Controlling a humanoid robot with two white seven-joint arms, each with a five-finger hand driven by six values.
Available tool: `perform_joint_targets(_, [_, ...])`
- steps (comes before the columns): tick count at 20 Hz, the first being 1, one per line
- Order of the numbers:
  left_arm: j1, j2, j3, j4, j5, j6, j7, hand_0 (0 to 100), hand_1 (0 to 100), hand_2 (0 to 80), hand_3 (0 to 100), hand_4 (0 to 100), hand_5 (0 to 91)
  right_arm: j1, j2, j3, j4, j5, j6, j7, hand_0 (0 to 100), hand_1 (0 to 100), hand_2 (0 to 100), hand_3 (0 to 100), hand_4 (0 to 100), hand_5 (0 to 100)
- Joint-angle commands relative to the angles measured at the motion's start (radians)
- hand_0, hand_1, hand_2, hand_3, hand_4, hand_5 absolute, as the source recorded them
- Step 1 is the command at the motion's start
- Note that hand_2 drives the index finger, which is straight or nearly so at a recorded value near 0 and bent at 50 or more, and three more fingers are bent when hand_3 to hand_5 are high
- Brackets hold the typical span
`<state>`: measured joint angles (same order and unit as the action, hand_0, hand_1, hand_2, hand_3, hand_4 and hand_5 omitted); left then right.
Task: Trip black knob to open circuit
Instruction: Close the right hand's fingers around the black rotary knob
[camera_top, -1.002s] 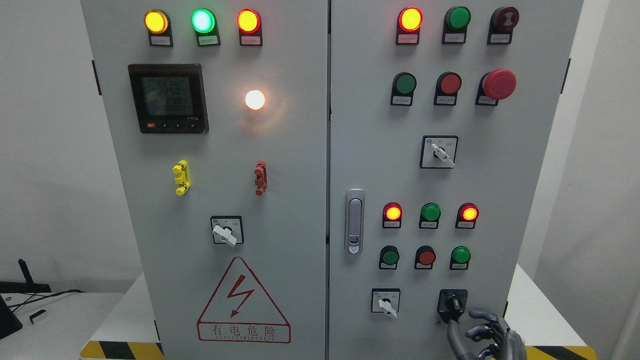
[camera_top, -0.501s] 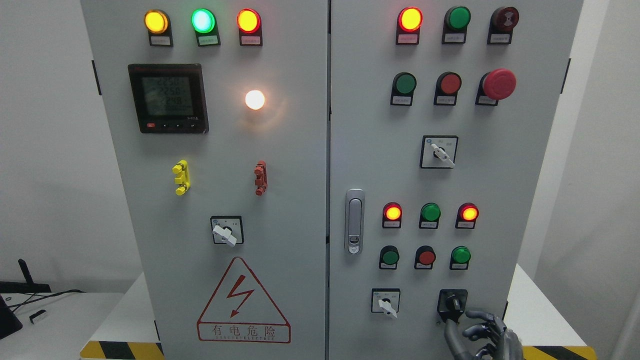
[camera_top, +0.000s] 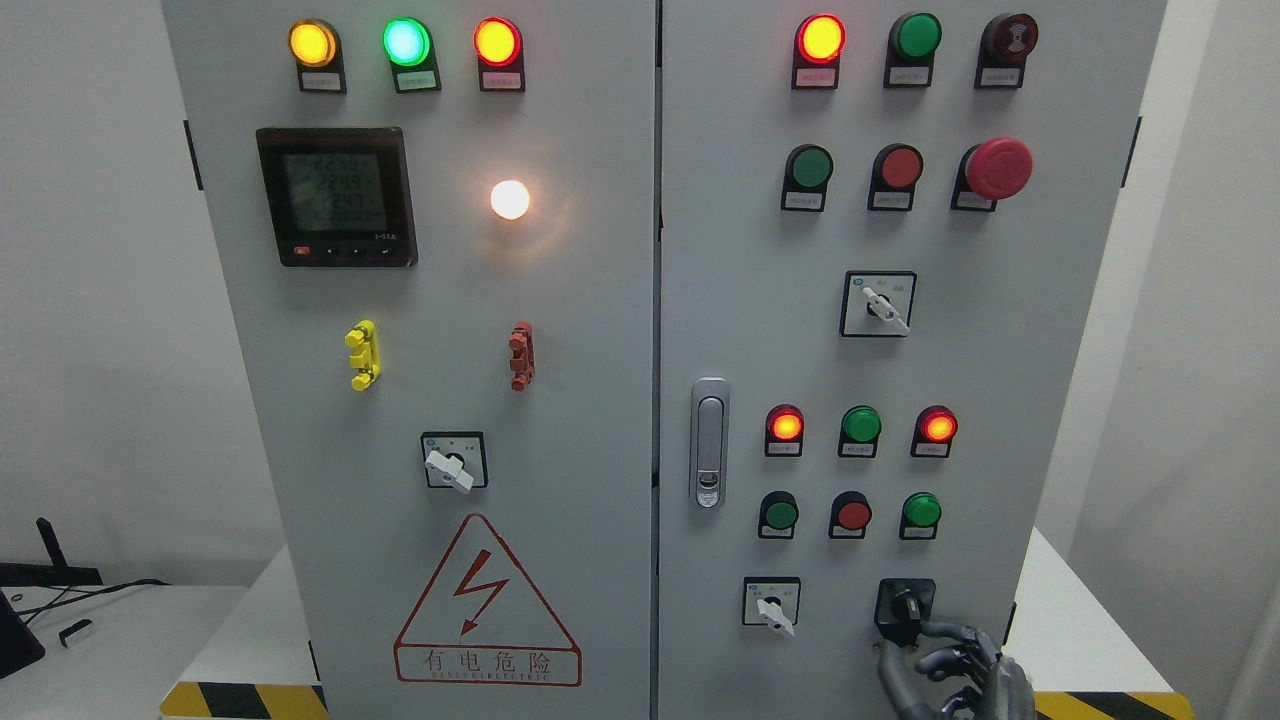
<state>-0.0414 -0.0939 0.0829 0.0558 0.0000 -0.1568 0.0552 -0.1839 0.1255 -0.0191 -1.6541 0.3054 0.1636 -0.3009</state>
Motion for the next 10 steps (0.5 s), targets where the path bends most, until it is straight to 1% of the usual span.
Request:
perform_joint_targets(1, [0.000, 0.000, 0.000, -0.001, -0.031, 0.000, 0.000, 12, 39, 0.0, 0, 0, 0.0, -0.002, 0.006, -0.001, 0.002, 0.001, 0.001, -0.010, 27, 83, 43, 71, 70, 82])
perform_joint_targets(10, [0.000, -0.001, 0.000, 0.001, -0.031, 0.000, 0.000, 12, 39, 0.0, 0, 0, 0.0, -0.005, 0.006, -0.001, 0.004, 0.001, 0.001, -0.012, 30, 84, 45, 71, 70, 82])
